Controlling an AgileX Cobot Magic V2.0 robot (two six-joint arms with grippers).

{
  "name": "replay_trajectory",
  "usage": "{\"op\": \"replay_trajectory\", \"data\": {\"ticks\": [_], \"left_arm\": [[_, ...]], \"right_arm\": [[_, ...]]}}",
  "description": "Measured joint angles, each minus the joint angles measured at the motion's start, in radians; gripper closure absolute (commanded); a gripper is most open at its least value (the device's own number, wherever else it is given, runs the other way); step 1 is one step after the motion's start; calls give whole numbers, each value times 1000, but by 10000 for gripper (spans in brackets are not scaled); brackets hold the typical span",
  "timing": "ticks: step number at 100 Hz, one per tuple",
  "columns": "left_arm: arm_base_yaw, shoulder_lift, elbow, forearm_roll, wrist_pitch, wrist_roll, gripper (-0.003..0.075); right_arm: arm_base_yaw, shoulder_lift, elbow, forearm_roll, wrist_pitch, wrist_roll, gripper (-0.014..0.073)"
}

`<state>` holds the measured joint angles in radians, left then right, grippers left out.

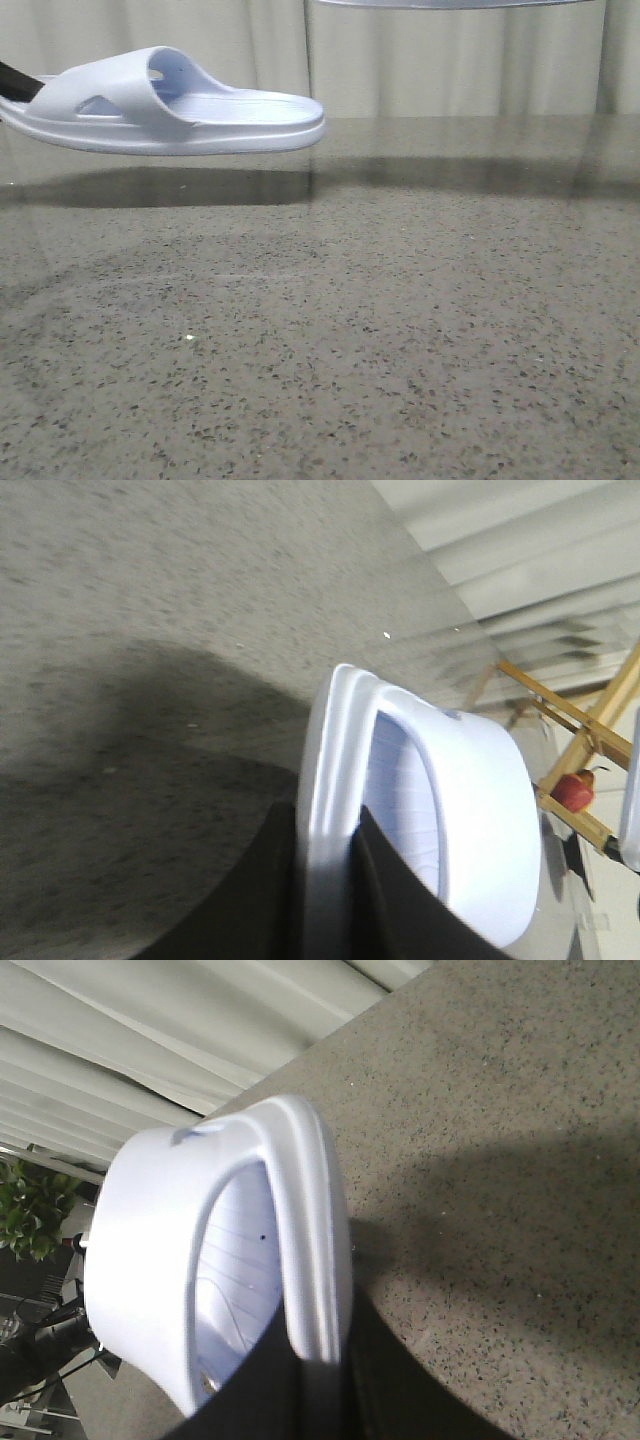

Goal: Insert blue slippers together front up
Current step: 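Lift both slippers off the table and bring them toward each other, then stack the right gripper's slipper onto the left gripper's slipper, soles together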

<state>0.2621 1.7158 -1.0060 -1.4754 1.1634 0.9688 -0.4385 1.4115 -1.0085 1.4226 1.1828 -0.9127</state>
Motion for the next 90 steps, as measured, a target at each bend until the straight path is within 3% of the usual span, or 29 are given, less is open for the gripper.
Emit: {"op": "replay_trajectory", "data": {"ticks": [23,60,90], "left_arm": [[-79,0,0,-62,2,0,705],[-139,0,0,-130,0,-18,705],[-181,0,0,-145,-3,-27,705]], "right_arm": [[46,20,0,-74,7,-4,693],[68,112,-4,-74,6,-6,693],[163,236,-95,-68,0,-21,693]]}}
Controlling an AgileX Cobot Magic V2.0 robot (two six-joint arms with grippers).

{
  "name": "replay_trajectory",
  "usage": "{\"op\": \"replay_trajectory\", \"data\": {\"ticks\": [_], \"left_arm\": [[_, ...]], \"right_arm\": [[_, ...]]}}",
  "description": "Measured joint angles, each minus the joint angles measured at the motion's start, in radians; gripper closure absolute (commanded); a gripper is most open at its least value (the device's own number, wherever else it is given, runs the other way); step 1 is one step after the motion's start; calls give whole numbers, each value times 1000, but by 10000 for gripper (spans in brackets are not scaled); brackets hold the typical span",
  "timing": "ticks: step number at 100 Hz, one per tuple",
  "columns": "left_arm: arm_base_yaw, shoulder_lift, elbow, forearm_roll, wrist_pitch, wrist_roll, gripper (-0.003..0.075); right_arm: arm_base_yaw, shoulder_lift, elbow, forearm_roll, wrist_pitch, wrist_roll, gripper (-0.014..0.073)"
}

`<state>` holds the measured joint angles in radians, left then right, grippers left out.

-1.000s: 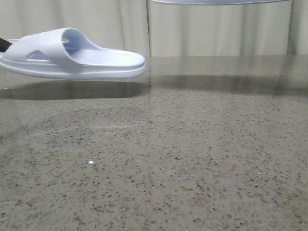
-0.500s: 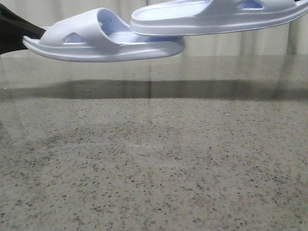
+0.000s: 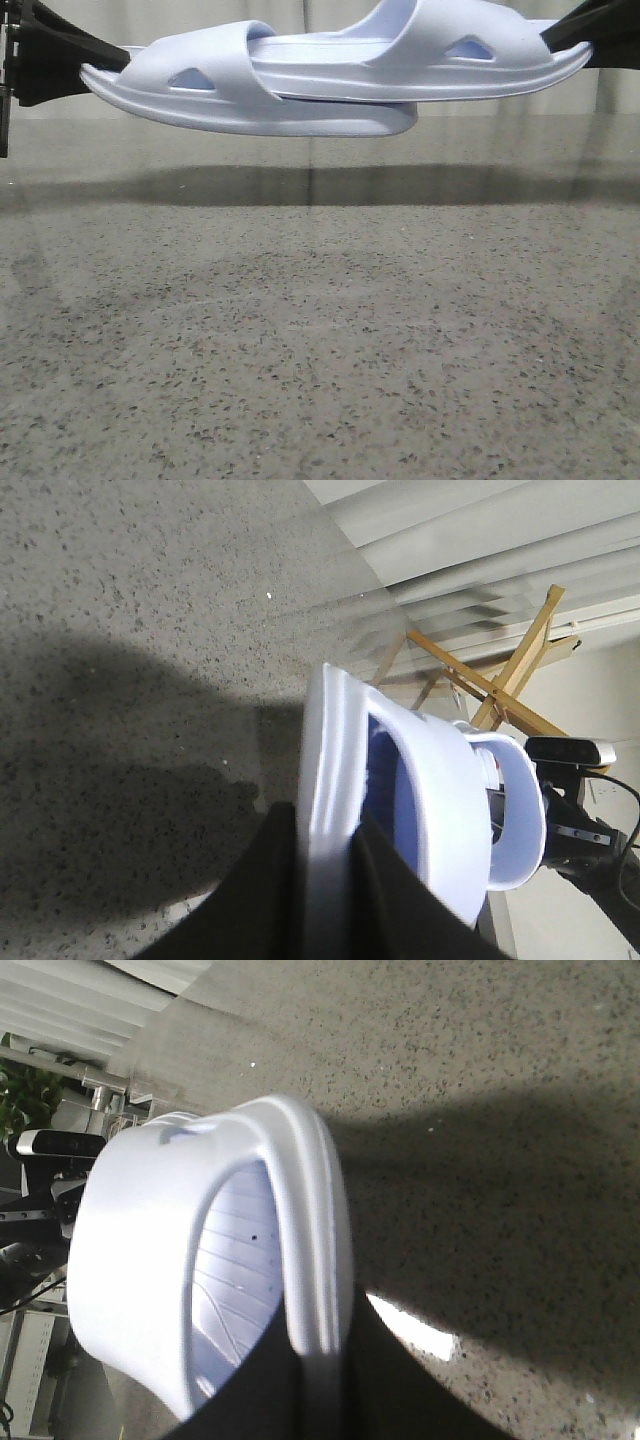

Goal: Insert blue slippers together front up
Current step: 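Stack the right gripper's slipper onto the left gripper's slipper, soles together, then lower the stacked slippers onto the table and open both grippers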

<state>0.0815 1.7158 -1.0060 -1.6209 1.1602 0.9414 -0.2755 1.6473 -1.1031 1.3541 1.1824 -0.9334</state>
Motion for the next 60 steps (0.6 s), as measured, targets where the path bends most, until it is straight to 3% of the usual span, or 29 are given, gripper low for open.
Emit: {"op": "replay_trajectory", "data": {"ticks": [60], "left_arm": [[-37,3,0,-30,-140,-6,705]], "right_arm": [[251,214,-220,-1,-137,0,693]]}}
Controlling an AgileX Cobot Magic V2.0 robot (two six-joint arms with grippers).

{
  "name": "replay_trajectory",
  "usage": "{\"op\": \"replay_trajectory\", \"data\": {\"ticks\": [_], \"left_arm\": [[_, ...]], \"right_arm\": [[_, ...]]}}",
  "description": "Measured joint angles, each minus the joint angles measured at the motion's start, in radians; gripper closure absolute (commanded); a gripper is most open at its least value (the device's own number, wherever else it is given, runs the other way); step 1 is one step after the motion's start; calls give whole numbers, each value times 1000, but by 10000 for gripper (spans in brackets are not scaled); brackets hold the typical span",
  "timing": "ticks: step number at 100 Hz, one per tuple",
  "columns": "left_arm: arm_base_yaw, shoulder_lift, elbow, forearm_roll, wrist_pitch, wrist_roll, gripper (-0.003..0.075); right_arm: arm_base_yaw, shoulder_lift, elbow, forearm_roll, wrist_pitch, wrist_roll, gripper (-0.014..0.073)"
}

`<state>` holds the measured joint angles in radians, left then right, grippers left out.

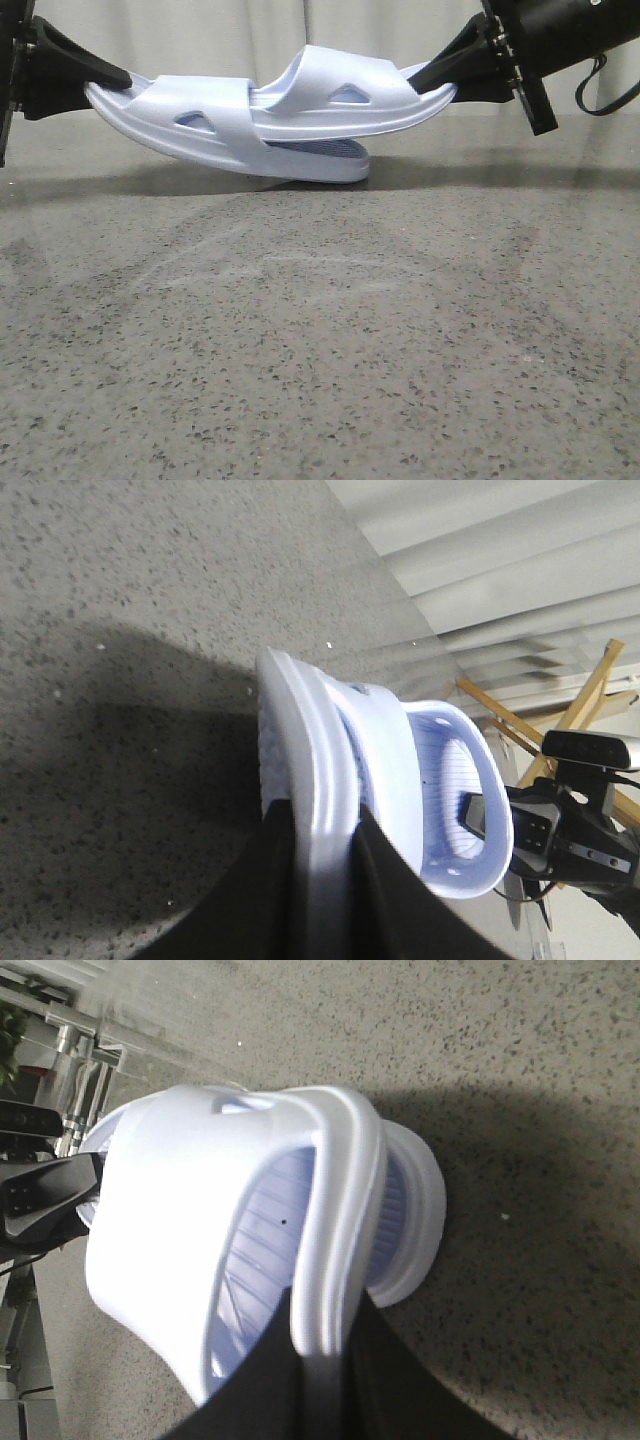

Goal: Insert blue slippers together front up

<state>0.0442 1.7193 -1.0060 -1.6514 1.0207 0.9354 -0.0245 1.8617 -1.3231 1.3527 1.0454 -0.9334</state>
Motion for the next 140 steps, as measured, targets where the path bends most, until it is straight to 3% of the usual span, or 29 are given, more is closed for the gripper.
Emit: {"op": "replay_trajectory", "data": {"ticks": [19,40,50,68,108,120,140], "left_arm": [[0,0,0,0,-18,0,705],[6,0,0,-7,28,2,705],[8,0,0,-8,83,4,705],[8,0,0,-4,103,6,705],[8,23,0,76,-5,51,697],[8,35,0,80,-39,96,590],[8,36,0,66,-51,194,204]], "right_arm": [[9,1,-13,-4,-7,0,674],[-37,1,-13,-6,60,0,403],[-68,1,-13,-18,112,7,340],[-128,1,-13,-49,142,20,333],[-239,1,-13,-79,142,57,337],[-241,1,-13,-81,142,77,338],[-241,1,-13,-82,142,88,338]]}}
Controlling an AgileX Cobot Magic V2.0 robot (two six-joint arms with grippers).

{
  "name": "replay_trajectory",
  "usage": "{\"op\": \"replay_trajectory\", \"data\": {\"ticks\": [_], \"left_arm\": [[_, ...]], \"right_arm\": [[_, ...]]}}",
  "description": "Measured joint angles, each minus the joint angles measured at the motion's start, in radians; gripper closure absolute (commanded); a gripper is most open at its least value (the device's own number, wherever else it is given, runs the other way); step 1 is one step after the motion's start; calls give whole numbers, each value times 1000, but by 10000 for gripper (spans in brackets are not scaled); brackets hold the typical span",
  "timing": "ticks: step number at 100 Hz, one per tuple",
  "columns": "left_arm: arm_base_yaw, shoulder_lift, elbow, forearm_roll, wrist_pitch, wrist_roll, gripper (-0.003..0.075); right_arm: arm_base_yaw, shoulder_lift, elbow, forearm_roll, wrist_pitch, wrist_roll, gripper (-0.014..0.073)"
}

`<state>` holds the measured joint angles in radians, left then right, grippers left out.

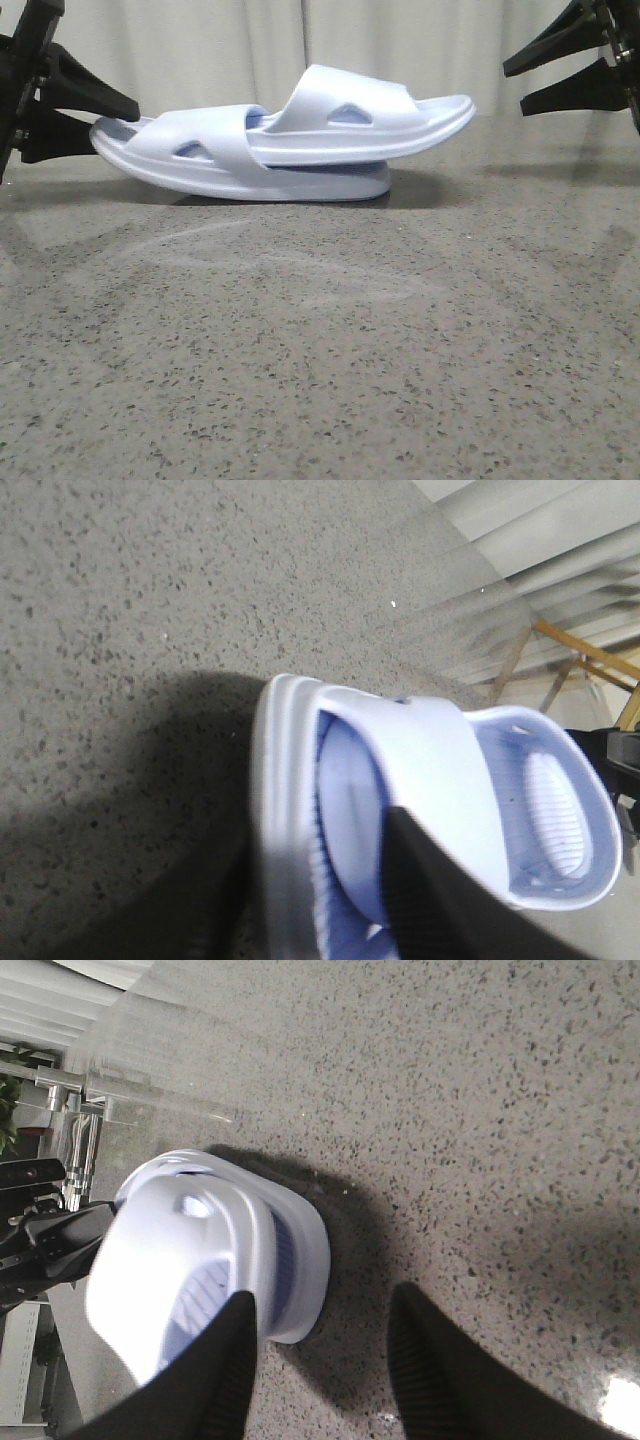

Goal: Insert blue slippers together front up

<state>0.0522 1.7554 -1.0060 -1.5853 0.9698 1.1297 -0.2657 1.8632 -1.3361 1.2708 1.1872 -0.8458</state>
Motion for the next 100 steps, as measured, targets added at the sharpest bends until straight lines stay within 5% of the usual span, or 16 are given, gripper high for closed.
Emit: {"op": "replay_trajectory", "data": {"ticks": [8,24,41,48,76,100], "left_arm": [[7,0,0,-4,18,29,157],[80,-8,-44,-4,125,56,234],[179,-78,-95,-4,184,58,565],[202,-130,-102,-4,186,58,706],[121,-421,-103,190,-84,77,705],[-92,-662,-59,368,-451,79,705]], "right_arm": [[-1,0,0,-1,0,3,338],[-32,-20,0,-14,0,5,382],[-80,-96,0,-21,0,6,690],[-86,-134,0,-21,0,6,678],[14,-323,4,-104,-20,6,672],[218,-595,177,-214,-373,-22,672]]}}
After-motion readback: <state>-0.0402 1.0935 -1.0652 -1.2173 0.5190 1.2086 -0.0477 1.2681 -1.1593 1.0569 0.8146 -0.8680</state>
